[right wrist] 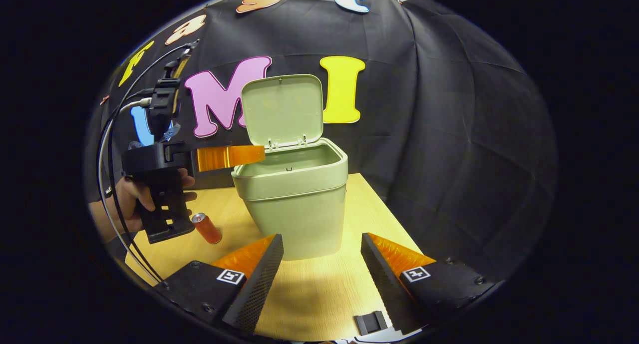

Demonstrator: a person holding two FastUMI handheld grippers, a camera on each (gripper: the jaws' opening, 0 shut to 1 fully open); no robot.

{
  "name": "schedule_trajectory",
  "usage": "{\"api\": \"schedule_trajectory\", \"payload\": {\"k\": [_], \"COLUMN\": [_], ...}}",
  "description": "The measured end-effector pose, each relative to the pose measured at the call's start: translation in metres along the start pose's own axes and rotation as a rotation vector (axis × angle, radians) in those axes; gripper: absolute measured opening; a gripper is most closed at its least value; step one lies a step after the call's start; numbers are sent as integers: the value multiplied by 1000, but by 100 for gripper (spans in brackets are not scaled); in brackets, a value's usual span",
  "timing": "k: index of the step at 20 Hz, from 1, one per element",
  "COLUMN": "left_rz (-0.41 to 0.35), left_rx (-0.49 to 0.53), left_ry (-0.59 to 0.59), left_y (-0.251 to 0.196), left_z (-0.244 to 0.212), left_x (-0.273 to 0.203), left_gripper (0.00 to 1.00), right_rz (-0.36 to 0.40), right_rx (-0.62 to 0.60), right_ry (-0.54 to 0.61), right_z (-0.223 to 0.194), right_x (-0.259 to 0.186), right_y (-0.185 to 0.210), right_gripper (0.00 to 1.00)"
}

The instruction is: Press the lid of the desktop garbage bin to open it, pick up the crumpled paper on the desktop and throw it into the bin, then pick up the pop can on the desktop and drop it into the bin, and finally close the garbage bin lid.

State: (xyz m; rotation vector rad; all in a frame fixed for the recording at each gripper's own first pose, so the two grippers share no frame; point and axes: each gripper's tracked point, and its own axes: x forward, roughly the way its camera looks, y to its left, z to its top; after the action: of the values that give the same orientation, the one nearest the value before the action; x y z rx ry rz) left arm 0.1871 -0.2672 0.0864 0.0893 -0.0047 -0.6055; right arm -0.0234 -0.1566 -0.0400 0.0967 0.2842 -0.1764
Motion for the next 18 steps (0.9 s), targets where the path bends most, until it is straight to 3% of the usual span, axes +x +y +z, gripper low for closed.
{"api": "schedule_trajectory", "payload": {"k": [8, 18], "left_rz": [145, 341], "left_rx": [-17, 39], "left_ry": [-19, 27], "left_y": [74, 161], "left_z": [-13, -61], "left_x": [-67, -208], "left_gripper": [96, 96], "right_rz": [23, 79], "right_rx": [-18, -64], "right_ry": [2, -9], "right_z": [4, 6], "right_x": [3, 20], "right_y": [31, 103], "right_gripper": [98, 98]}}
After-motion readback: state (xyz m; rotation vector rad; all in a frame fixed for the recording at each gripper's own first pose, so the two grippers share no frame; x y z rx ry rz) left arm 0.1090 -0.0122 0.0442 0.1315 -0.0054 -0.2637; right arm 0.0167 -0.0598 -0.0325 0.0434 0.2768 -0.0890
